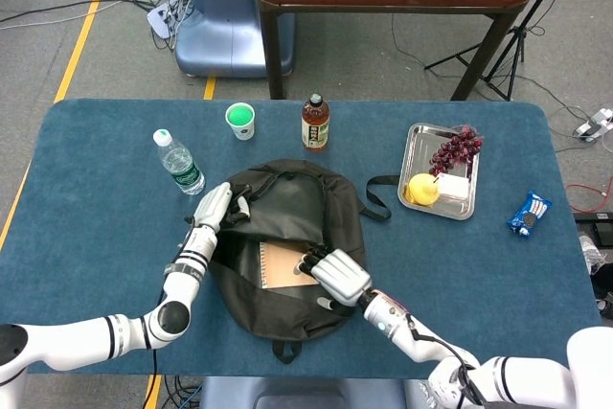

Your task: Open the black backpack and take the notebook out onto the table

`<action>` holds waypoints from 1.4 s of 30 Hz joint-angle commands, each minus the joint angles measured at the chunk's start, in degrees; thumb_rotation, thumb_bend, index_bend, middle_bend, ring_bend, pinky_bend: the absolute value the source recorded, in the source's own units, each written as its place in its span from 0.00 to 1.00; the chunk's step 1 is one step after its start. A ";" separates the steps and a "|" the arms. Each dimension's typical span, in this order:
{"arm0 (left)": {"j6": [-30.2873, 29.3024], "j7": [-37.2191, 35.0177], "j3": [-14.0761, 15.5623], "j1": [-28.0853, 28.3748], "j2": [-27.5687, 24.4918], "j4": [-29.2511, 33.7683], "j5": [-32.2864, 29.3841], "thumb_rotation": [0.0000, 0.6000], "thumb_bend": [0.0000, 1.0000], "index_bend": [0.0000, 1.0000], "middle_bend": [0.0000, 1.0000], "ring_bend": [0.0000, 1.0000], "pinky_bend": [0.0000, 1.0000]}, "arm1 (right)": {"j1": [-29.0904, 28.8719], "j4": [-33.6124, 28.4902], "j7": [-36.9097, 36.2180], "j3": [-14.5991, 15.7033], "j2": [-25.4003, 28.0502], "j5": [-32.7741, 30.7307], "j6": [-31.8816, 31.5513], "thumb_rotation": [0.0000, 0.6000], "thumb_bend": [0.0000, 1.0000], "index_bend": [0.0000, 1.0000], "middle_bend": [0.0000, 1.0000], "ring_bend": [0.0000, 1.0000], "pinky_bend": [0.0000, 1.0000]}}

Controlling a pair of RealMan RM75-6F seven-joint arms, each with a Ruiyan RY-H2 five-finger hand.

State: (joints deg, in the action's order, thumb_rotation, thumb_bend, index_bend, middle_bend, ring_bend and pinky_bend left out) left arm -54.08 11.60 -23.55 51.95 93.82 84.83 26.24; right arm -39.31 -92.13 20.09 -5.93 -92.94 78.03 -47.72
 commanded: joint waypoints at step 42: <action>0.33 -1.95 0.28 -1.36 -1.54 1.24 0.71 1.00 0.74 0.54 0.46 0.44 0.24 | -2.96 16.30 1.41 1.92 -11.14 0.76 -5.47 1.00 0.21 0.23 0.21 0.12 0.20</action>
State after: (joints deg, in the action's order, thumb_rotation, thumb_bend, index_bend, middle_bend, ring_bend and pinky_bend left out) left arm -53.75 9.65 -23.27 50.60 92.28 86.06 26.94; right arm -42.34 -76.18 21.76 -4.07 -103.77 78.46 -52.90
